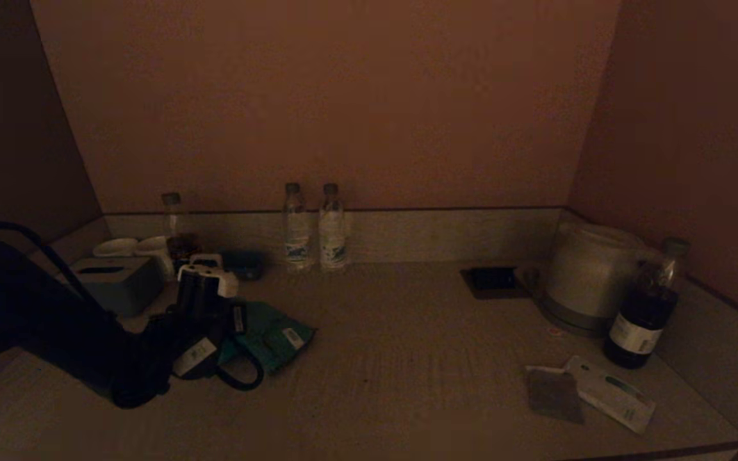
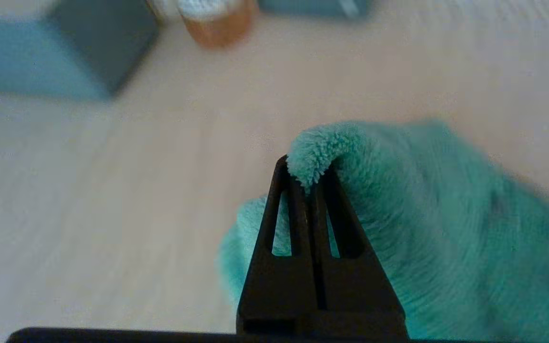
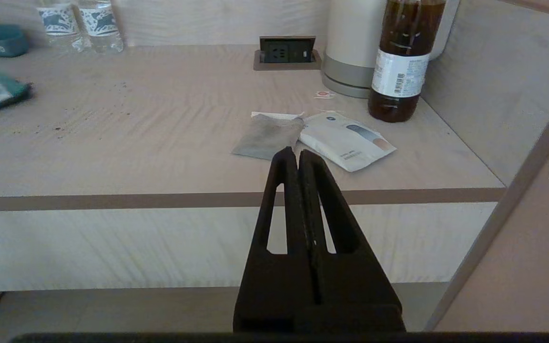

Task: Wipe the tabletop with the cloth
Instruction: Sweep the stains on the table

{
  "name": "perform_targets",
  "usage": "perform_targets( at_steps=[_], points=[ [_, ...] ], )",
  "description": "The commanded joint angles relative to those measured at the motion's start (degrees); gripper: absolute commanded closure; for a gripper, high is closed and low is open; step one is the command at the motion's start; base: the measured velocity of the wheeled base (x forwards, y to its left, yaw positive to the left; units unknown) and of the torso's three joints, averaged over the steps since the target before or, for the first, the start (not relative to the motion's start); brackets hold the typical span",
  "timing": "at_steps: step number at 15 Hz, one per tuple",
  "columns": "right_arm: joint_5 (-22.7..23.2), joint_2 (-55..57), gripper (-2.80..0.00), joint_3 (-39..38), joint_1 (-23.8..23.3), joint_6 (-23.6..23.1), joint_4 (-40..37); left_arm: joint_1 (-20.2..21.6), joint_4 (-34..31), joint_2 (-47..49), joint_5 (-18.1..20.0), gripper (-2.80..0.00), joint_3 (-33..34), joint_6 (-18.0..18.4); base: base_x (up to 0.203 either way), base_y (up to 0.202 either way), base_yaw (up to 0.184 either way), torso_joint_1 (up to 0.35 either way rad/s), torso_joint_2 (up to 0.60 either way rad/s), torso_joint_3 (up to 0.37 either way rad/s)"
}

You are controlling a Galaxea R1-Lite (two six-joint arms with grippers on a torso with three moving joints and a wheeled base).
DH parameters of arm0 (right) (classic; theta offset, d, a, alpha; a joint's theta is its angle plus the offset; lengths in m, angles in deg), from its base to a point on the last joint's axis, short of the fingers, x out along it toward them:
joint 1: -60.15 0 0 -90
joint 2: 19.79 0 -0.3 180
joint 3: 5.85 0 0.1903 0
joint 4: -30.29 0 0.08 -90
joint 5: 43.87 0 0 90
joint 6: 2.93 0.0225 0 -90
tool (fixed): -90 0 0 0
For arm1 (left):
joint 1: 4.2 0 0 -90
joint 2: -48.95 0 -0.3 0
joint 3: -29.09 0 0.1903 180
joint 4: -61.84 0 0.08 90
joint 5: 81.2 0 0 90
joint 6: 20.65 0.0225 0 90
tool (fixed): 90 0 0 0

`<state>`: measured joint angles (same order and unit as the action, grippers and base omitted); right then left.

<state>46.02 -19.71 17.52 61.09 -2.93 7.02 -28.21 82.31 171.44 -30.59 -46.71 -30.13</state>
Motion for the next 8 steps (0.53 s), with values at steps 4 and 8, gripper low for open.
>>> perform_targets(
  at_steps=[4,8],
  points=[
    [0.0,0.0,0.0,0.0,0.0,0.0,0.0,4.5,-0.2,9.4,0.5,0.0,-14.8,3.0,0.0,0.0,0.0,0.0,0.0,0.0],
    [0.0,0.0,0.0,0.0,0.0,0.0,0.0,4.3,-0.8,19.6,0.7,0.0,-28.3,7.0,0.0,0.0,0.0,0.0,0.0,0.0]
  ],
)
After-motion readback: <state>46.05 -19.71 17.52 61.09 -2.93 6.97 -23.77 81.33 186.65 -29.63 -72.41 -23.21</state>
